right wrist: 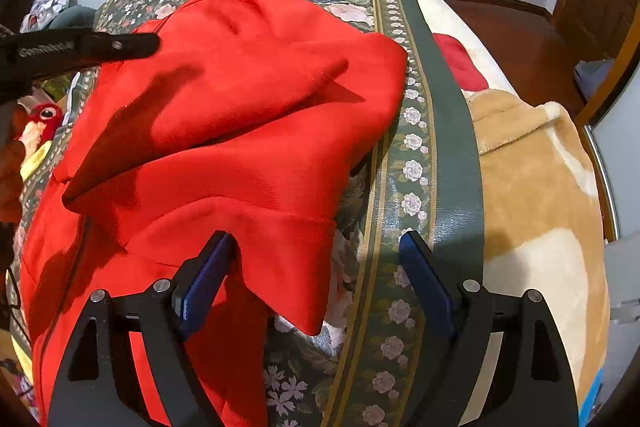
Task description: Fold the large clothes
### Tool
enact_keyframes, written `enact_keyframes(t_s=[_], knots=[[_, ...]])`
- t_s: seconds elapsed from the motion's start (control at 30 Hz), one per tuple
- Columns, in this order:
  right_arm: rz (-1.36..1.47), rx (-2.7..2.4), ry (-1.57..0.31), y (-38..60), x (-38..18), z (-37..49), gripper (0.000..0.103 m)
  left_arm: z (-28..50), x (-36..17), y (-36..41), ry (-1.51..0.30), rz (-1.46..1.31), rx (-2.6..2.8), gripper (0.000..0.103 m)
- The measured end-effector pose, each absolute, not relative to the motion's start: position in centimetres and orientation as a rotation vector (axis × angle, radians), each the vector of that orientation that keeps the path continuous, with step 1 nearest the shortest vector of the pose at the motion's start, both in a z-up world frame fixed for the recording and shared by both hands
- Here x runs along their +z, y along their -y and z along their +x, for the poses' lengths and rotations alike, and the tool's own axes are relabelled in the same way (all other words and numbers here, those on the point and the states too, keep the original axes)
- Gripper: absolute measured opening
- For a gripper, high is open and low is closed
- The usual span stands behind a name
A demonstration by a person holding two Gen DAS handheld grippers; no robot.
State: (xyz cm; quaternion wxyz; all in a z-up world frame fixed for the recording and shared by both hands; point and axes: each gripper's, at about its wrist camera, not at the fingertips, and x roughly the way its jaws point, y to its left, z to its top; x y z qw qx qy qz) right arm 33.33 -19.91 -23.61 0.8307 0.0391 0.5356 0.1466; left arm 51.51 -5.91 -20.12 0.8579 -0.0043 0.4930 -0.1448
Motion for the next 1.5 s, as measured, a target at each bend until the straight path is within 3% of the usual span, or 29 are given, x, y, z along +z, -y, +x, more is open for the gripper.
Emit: enact_keyframes(t_s=[0.17, 0.2, 0.27, 0.33, 0.37, 0.6, 0.8, 0.87, 0.9, 0.93, 0.97, 1.2, 1.5], knots=[[0.099, 0.305, -1.136, 19.8, -23.8, 33.6, 0.087, 51.8, -18.3, 3.8, -1.007, -0.079, -0.270, 0.000], [0.098, 0.304, -1.136, 19.6, -23.9, 33.7, 0.088, 52.0, -18.2, 3.4, -1.017, -0.110, -0.275, 0.004], [0.098, 0.302, -1.133, 19.5, -23.9, 33.7, 0.090, 52.5, -18.6, 2.9, -1.051, -0.169, -0.301, 0.020], [0.101, 0.301, -1.128, 19.4, -24.0, 33.6, 0.091, 52.9, -19.3, 2.8, -1.082, -0.207, -0.310, 0.053], [0.101, 0.302, -1.126, 19.5, -24.1, 33.5, 0.091, 53.2, -19.7, 3.0, -1.090, -0.222, -0.309, 0.057], [0.132, 0.319, -1.118, 20.0, -24.4, 33.7, 0.092, 55.5, -23.7, 6.1, -1.229, -0.277, -0.407, 0.057], [0.152, 0.337, -1.110, 20.1, -24.7, 33.8, 0.096, 56.4, -24.0, 8.5, -1.208, -0.240, -0.468, 0.056], [0.144, 0.339, -1.105, 19.9, -24.8, 33.8, 0.097, 56.4, -24.1, 9.5, -1.219, -0.228, -0.518, 0.035], [0.142, 0.338, -1.103, 19.9, -24.9, 33.8, 0.097, 56.3, -24.2, 10.1, -1.232, -0.205, -0.530, 0.030], [0.141, 0.337, -1.103, 19.8, -24.9, 33.8, 0.097, 56.1, -24.3, 10.7, -1.235, -0.168, -0.519, 0.013], [0.140, 0.337, -1.103, 19.8, -24.9, 33.8, 0.097, 55.9, -24.3, 10.8, -1.228, -0.134, -0.501, 0.007], [0.157, 0.334, -1.120, 20.0, -24.8, 34.0, 0.097, 53.4, -20.4, 8.8, -1.047, -0.045, -0.371, 0.003], [0.408, 0.268, -1.164, 22.4, -22.1, 35.1, 0.096, 50.4, -11.7, -3.9, -0.801, -0.008, -0.088, 0.003]])
